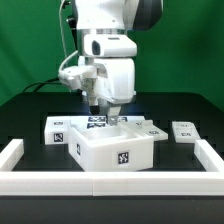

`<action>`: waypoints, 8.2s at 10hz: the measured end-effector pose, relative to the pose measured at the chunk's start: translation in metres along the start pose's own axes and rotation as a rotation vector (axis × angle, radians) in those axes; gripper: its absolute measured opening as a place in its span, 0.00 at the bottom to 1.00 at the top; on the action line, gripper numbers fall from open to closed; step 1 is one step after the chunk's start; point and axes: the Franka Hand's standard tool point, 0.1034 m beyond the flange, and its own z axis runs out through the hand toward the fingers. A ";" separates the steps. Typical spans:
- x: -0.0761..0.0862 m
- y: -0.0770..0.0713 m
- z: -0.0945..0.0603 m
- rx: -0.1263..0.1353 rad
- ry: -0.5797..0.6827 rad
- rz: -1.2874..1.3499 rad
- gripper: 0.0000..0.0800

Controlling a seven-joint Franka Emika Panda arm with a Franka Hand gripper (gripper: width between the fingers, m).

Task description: Assemble cabinet

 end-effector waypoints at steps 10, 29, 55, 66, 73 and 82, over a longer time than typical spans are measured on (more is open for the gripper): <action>0.028 -0.050 0.035 0.079 0.052 0.024 1.00; 0.065 0.009 0.040 0.065 0.055 0.361 0.04; 0.200 0.000 0.015 0.021 0.106 0.552 1.00; 0.216 -0.021 0.044 0.023 0.150 0.569 0.76; 0.217 -0.023 0.047 0.028 0.151 0.573 0.09; 0.153 -0.009 0.006 0.028 0.078 0.499 0.09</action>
Offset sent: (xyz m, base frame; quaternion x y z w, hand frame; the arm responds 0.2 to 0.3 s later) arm -0.0038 0.0039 0.0072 0.0236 0.0144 0.0298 0.9992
